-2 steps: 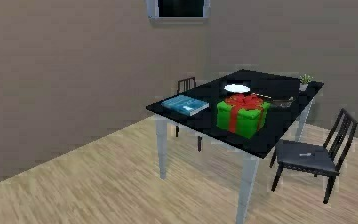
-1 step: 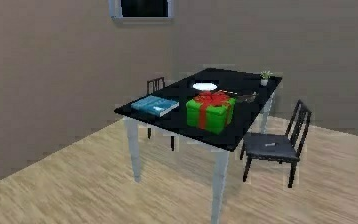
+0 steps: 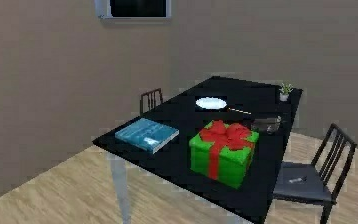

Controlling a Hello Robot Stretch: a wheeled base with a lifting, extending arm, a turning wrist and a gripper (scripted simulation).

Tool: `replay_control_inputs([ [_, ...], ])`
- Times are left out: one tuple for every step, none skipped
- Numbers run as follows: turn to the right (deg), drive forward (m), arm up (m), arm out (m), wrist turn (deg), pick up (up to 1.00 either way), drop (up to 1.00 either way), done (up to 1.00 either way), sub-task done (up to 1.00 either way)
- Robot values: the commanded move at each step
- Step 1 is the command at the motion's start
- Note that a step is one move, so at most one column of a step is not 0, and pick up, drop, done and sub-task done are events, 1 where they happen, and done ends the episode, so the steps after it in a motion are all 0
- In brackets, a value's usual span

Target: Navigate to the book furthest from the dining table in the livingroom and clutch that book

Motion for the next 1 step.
replay_control_inputs([
  [-45.0,0.00,0.00,0.00,0.0,0.00,0.00,0.00,0.00],
])
